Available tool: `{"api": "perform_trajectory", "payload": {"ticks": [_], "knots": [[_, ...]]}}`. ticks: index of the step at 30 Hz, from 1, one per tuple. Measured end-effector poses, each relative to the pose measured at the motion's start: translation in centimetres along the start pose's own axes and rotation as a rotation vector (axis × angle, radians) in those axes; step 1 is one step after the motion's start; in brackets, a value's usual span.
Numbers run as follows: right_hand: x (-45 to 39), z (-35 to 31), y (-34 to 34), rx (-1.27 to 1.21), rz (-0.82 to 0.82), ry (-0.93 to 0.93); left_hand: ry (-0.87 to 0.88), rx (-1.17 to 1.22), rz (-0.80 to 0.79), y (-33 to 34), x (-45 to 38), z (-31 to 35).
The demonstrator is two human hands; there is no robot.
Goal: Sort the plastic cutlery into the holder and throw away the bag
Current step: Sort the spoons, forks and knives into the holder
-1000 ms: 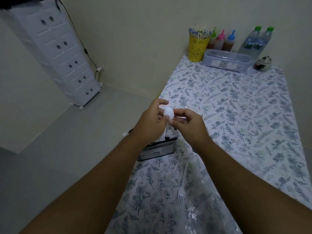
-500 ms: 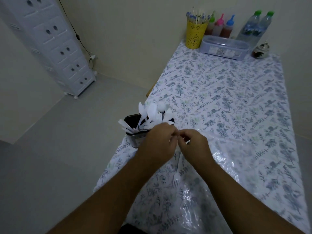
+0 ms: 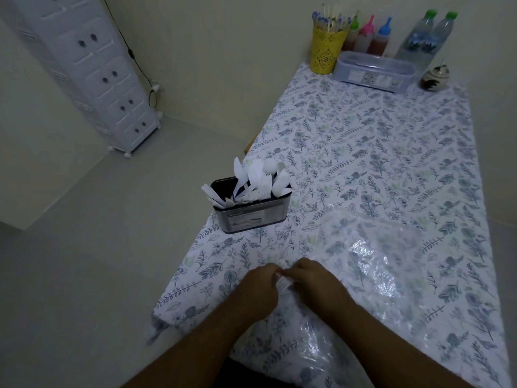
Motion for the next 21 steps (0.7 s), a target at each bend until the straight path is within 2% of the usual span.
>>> {"api": "perform_trajectory", "payload": {"ticks": [4,8,13,21], "knots": [[-1.3,-2.4,-7.1,-0.198,0.434,-0.013,0.141,0.145,0.219,-4.9,-0.1,4.1],[-2.9,-5.2,-14.8,-0.400,0.666,0.055,0.285,0.334,0.450,-12.1,0.2,8.9],[-6.5,-8.5,-21.3,-0.626,0.743,0.061,0.379,0.396,0.641,-19.6,-1.3,12.3],[-11.9,-8.6,-21.7,-0.700,0.682,0.132,0.372,0.395,0.678,-22.8,-5.3,11.6]]}}
Point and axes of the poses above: each hand's wrist, its own x-axis away from the middle knuckle, its own y-axis out of the palm, z = x × y, the point moved 8 cm from there along -x, towards the middle knuckle, and after that the axes turned 8 degrees about z, right-handed, at the moved point
